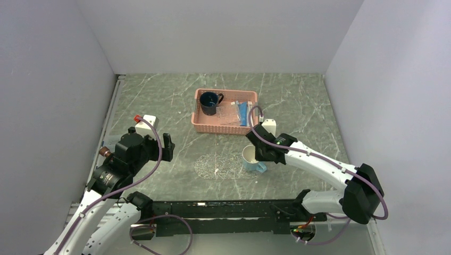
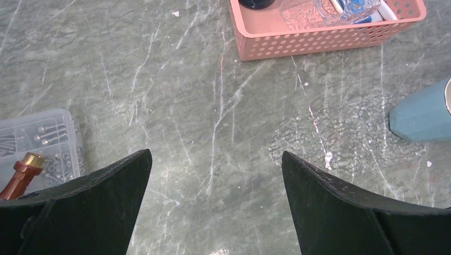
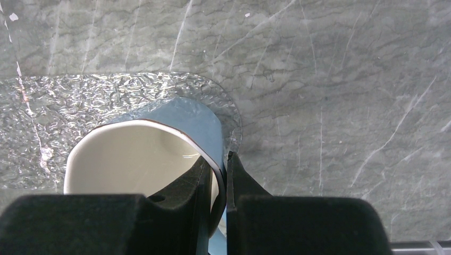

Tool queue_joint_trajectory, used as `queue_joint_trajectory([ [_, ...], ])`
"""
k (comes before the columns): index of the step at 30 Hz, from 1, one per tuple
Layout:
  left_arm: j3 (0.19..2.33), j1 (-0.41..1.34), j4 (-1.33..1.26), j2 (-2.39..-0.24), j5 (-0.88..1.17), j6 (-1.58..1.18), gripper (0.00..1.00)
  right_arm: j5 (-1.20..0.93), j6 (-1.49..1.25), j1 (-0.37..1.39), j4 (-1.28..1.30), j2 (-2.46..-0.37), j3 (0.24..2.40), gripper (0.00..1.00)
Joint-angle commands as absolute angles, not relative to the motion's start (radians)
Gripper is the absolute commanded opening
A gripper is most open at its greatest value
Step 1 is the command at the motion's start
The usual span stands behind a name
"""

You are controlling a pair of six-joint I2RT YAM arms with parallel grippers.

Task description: Prepare toiletry sets of a toothbrush and toothpaste on the tray

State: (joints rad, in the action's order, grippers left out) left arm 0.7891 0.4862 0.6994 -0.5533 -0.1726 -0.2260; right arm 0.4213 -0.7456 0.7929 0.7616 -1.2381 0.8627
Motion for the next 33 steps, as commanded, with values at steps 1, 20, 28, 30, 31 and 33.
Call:
queue_joint_trajectory([
  [1, 0.790, 0.487, 0.660, -0.549, -0.166, -0.217, 0.99, 0.459, -0.768, 0.795, 0.748, -1.203, 0.873, 0.00],
  [20, 0.791, 0.488, 0.660, -0.551, -0.165, -0.218, 0.99, 0.454, -0.789, 0.797, 0.766, -1.165, 0.850, 0.31],
  [28, 0.792, 0.487, 0.660, -0.550, -0.165, -0.217, 0.99, 0.460, -0.791, 0.796, 0.784, -1.147, 0.871, 0.41],
  [30, 0.792, 0.487, 0.660, -0.550, -0.165, -0.217, 0.99, 0.466, -0.782, 0.796, 0.796, -1.143, 0.894, 0.44],
  [31, 0.792, 0.487, 0.660, -0.550, -0.166, -0.217, 0.99, 0.473, -0.778, 0.796, 0.805, -1.145, 0.913, 0.46],
  [33, 0.792, 0.488, 0.661, -0.549, -0.166, -0.218, 0.99, 0.494, -0.765, 0.796, 0.837, -1.149, 0.954, 0.48],
])
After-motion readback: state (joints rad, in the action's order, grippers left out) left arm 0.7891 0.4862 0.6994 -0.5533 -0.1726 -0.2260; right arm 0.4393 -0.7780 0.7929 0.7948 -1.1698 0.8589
